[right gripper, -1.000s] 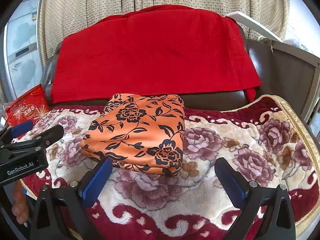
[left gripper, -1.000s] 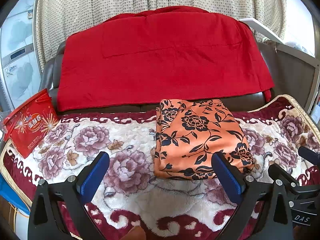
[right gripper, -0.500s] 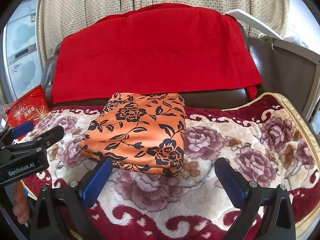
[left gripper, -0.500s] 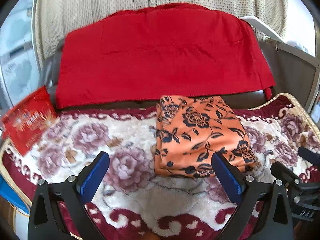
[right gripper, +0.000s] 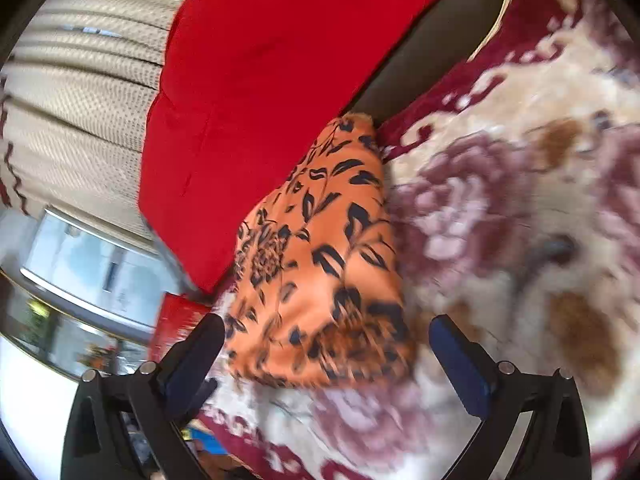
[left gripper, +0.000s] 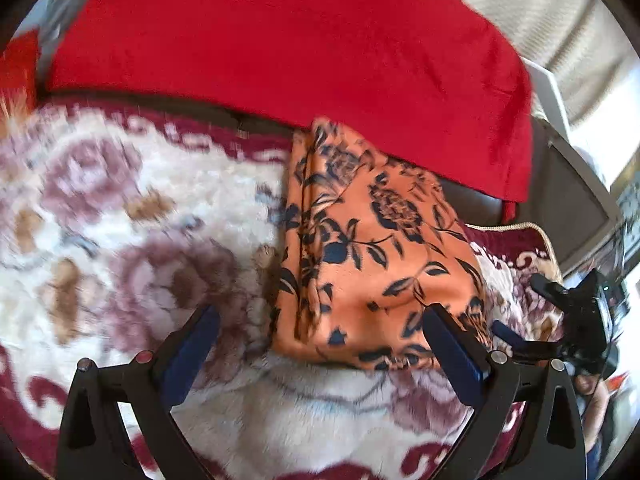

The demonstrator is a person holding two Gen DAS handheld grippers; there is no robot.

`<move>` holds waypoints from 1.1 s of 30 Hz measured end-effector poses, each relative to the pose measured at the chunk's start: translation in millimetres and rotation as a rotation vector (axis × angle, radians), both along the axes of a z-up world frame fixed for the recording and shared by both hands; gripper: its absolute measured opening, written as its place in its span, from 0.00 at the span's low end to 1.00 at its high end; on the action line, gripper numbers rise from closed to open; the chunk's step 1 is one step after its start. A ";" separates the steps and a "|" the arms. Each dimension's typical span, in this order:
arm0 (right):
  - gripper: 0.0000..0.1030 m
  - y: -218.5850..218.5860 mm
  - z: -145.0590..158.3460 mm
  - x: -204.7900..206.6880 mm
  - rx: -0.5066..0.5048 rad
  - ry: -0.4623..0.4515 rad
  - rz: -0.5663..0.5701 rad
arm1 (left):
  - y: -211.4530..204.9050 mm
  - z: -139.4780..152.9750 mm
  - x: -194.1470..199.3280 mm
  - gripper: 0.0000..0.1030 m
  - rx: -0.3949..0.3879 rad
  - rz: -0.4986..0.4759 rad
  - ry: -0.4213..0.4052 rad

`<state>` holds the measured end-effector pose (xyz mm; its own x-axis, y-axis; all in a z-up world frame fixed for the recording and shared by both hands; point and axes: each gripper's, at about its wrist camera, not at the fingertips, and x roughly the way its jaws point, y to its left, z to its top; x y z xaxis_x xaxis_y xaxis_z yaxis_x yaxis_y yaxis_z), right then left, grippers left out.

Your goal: Fold small clothes

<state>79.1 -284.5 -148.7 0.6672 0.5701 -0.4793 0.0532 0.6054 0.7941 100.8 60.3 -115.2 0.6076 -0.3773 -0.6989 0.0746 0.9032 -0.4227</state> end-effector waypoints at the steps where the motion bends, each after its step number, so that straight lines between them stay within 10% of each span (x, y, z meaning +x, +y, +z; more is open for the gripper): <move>1: 1.00 1.0 -2.3 7.9 0.000 0.012 0.000 | -0.4 -13.2 10.2 0.86 -0.017 0.006 0.046; 3: 0.97 11.1 -13.3 31.3 -0.021 0.059 0.022 | -1.4 -35.5 23.6 0.49 -0.043 -0.006 0.145; 4: 0.92 13.4 -18.7 39.1 -0.031 0.085 0.037 | 2.7 -46.5 27.1 0.47 -0.121 -0.004 0.185; 6: 0.43 30.9 -32.5 52.9 -0.067 0.168 0.091 | 7.5 -41.5 22.9 0.37 -0.149 0.008 0.167; 9: 0.24 47.5 -7.1 38.9 -0.208 0.091 0.094 | 12.1 -15.7 2.2 0.26 -0.129 0.000 0.073; 14: 0.27 48.3 -3.1 0.7 -0.327 0.054 0.080 | 12.8 -40.3 1.9 0.43 -0.092 0.000 0.132; 18: 0.84 21.8 -24.2 3.1 -0.099 0.036 0.057 | 34.6 -6.5 -0.5 0.68 -0.159 0.029 0.061; 20: 0.91 10.8 -9.8 5.2 -0.096 -0.020 -0.001 | 42.2 17.4 12.2 0.85 -0.123 0.070 -0.042; 25: 0.91 -2.4 -16.4 76.2 -0.069 0.036 0.016 | 16.4 -0.2 87.4 0.85 -0.084 -0.029 0.087; 27: 0.90 -5.7 -30.6 103.1 -0.063 0.110 0.018 | 5.2 -19.8 106.7 0.69 -0.107 -0.064 0.163; 28: 0.85 -3.8 -29.8 112.4 -0.073 0.111 0.018 | 2.2 -26.2 107.9 0.33 -0.167 -0.100 0.185; 29: 0.42 2.4 -19.7 119.6 -0.110 0.079 0.048 | 2.7 -25.7 104.2 0.27 -0.197 -0.097 0.188; 33: 0.32 39.9 38.3 119.9 -0.417 -0.025 0.132 | 2.4 -21.6 85.6 0.23 -0.182 -0.062 0.114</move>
<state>199.0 -244.6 -110.4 0.6159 0.4123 -0.6713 -0.0627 0.8751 0.4799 186.5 62.7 -136.8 0.5002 -0.5372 -0.6792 0.0694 0.8067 -0.5869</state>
